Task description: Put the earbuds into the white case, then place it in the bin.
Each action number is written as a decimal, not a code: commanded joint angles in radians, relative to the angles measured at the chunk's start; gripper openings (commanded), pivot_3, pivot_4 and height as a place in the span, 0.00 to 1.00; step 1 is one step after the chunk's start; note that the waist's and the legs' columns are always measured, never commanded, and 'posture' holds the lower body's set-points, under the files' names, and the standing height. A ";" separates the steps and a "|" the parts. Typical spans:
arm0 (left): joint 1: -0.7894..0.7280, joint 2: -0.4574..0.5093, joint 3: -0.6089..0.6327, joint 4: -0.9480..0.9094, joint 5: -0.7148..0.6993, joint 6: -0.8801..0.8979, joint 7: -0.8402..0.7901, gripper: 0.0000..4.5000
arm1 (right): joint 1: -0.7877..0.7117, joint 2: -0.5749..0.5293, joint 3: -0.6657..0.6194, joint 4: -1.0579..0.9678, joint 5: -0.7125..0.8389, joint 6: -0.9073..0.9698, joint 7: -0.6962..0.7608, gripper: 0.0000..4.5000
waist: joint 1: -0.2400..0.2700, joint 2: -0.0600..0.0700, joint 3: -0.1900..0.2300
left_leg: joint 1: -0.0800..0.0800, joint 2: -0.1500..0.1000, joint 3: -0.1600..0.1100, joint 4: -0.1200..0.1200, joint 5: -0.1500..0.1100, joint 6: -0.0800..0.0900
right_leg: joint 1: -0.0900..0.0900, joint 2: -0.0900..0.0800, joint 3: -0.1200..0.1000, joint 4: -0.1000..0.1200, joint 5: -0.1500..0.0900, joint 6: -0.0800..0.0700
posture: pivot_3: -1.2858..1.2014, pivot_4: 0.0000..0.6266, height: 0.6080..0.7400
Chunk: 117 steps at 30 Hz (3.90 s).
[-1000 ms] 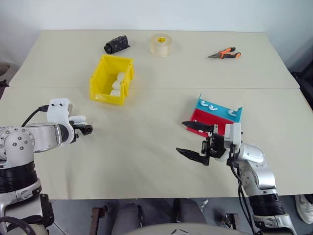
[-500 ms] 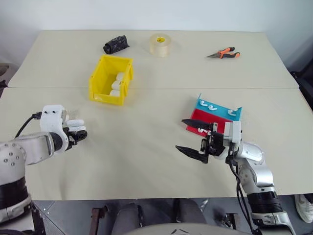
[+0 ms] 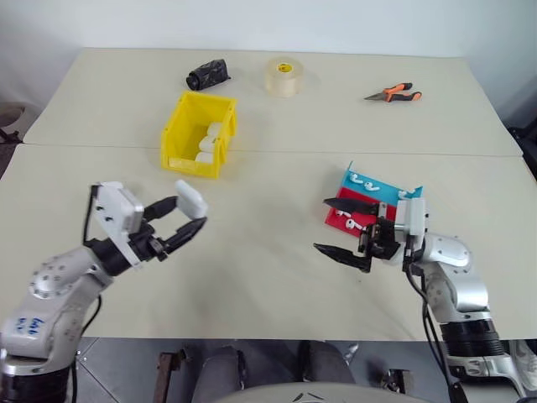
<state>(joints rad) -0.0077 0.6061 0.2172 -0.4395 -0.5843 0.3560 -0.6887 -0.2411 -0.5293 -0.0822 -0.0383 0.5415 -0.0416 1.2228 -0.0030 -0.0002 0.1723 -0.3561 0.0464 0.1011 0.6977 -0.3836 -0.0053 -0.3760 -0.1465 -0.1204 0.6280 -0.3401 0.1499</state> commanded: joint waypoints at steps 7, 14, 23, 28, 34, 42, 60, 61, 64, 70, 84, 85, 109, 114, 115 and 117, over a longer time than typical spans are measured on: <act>-0.130 -0.176 -0.219 0.145 0.101 -0.302 -0.197 0.67 | 0.147 -0.099 -0.162 -0.123 0.035 0.015 -0.059 1.00 | 0.020 0.000 0.000 | 0.000 0.000 0.001 0.002 -0.001 0.001 | 0.001 0.000 0.000 0.000 0.000 0.000 | 0.52 0.24 1.00; -0.230 -0.359 -0.336 0.277 0.107 -0.458 -0.281 0.67 | 0.275 -0.183 -0.296 -0.153 0.043 0.021 -0.067 1.00 | 0.028 -0.001 0.000 | 0.000 -0.001 0.001 0.002 -0.001 0.002 | 0.001 -0.001 0.000 0.000 0.001 0.001 | 0.52 0.24 1.00; -0.318 -0.449 -0.385 0.354 0.076 -0.514 -0.391 0.67 | 0.484 -0.294 -0.477 -0.196 0.064 0.102 -0.043 1.00 | 0.029 -0.001 0.000 | 0.000 -0.001 0.001 0.002 -0.001 0.002 | 0.002 0.000 0.000 -0.001 0.001 0.001 | 0.52 0.24 1.00; -0.328 -0.429 -0.376 0.392 0.032 -0.504 -0.489 0.67 | 0.568 -0.353 -0.501 -0.309 0.039 0.297 -0.140 1.00 | 0.028 0.000 0.000 | 0.000 0.000 0.001 0.002 -0.001 0.002 | 0.002 0.000 0.000 -0.001 0.001 0.001 | 0.52 0.24 1.00; -0.328 -0.418 -0.360 0.414 0.031 -0.525 -0.534 0.67 | 0.557 -0.448 -0.484 -0.416 0.051 0.560 -0.252 1.00 | 0.029 0.000 0.000 | 0.000 0.000 0.000 0.003 -0.001 0.002 | 0.002 0.000 0.000 -0.001 0.001 0.001 | 0.52 0.24 1.00; -0.334 -0.394 -0.358 0.429 0.031 -0.502 -0.586 0.67 | 0.187 -0.677 -0.196 -0.477 0.136 0.980 -0.350 1.00 | 0.026 0.000 0.000 | 0.000 0.000 -0.007 0.003 -0.001 0.002 | 0.002 0.000 -0.001 -0.001 0.001 0.001 | 0.52 0.24 1.00; -0.346 -0.437 -0.382 0.413 0.061 -0.501 -0.522 0.67 | -0.488 -0.624 0.521 -0.205 -0.248 1.039 -0.216 1.00 | 0.021 0.000 0.000 | -0.015 0.000 -0.012 0.013 -0.001 0.002 | -0.001 -0.001 -0.012 -0.002 0.001 0.001 | 0.52 0.24 1.00; -0.347 -0.439 -0.383 0.413 0.062 -0.502 -0.520 0.67 | -0.496 -0.621 0.530 -0.188 -0.267 1.022 -0.205 1.00 | 0.022 0.000 0.000 | -0.015 0.000 -0.012 0.013 -0.001 0.002 | -0.001 -0.001 -0.012 -0.002 0.001 0.001 | 0.52 0.24 1.00; -0.343 -0.438 -0.386 0.410 0.065 -0.505 -0.513 0.67 | -0.516 -0.601 0.542 -0.150 -0.305 0.994 -0.175 1.00 | 0.021 0.000 0.000 | -0.015 0.000 -0.012 0.014 -0.001 0.002 | -0.001 -0.001 -0.012 -0.002 0.001 0.001 | 0.52 0.24 1.00; -0.320 -0.430 -0.392 0.378 0.065 -0.498 -0.493 0.67 | -0.516 -0.577 0.557 -0.120 -0.373 0.944 -0.121 1.00 | 0.021 0.000 0.000 | -0.015 0.000 -0.012 0.014 -0.001 0.002 | -0.001 -0.001 -0.012 -0.002 0.001 0.001 | 0.52 0.24 1.00; -0.306 -0.413 -0.389 0.345 0.057 -0.478 -0.470 0.66 | -0.505 -0.537 0.550 -0.077 -0.479 0.863 -0.047 0.57 | 0.020 0.000 0.000 | -0.015 0.000 -0.012 0.014 -0.001 0.002 | -0.001 -0.001 -0.012 -0.001 0.001 0.001 | 0.52 0.24 1.00; -0.305 -0.412 -0.389 0.343 0.056 -0.477 -0.469 0.66 | -0.505 -0.534 0.549 -0.075 -0.483 0.860 -0.043 0.57 | 0.020 0.000 0.000 | -0.015 0.000 -0.012 0.014 -0.001 0.002 | -0.001 -0.001 -0.012 -0.001 0.001 0.001 | 0.52 0.24 1.00; -0.316 -0.413 -0.391 0.336 0.054 -0.463 -0.458 0.66 | -0.483 -0.522 0.538 -0.070 -0.550 0.803 0.024 0.16 | 0.020 0.000 0.000 | -0.015 0.000 -0.012 0.014 -0.001 0.002 | -0.001 -0.001 -0.013 -0.001 0.001 0.001 | 0.52 0.24 1.00; -0.310 -0.407 -0.391 0.330 0.045 -0.455 -0.467 0.66 | -0.471 -0.553 0.420 -0.088 -0.471 0.788 0.066 0.16 | 0.021 0.000 0.000 | -0.015 0.000 -0.012 0.014 -0.001 0.002 | -0.001 -0.001 -0.012 -0.001 0.001 0.001 | 0.52 0.24 1.00; -0.309 -0.404 -0.390 0.330 0.039 -0.451 -0.474 0.66 | -0.462 -0.557 0.373 -0.094 -0.434 0.774 0.081 0.16 | 0.022 0.000 0.000 | -0.015 0.000 -0.012 0.014 -0.001 0.002 | -0.001 -0.001 -0.012 -0.001 0.001 0.001 | 0.52 0.24 1.00; -0.305 -0.397 -0.385 0.333 0.034 -0.445 -0.480 0.66 | -0.436 -0.552 0.297 -0.106 -0.375 0.740 0.096 0.16 | 0.023 0.000 0.000 | -0.015 0.000 -0.012 0.015 -0.001 0.002 | -0.001 -0.001 -0.013 -0.001 0.001 0.001 | 0.52 0.24 1.00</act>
<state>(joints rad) -0.3136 0.2079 -0.1742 -0.0677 -0.5232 -0.0915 -1.1614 -0.6859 -1.0624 0.2956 -0.1151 0.1156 0.7320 1.3010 0.0195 -0.0002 0.1722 -0.3714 0.0464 0.0890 0.7121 -0.3847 -0.0028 -0.3768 -0.1474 -0.1328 0.6268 -0.3395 0.1509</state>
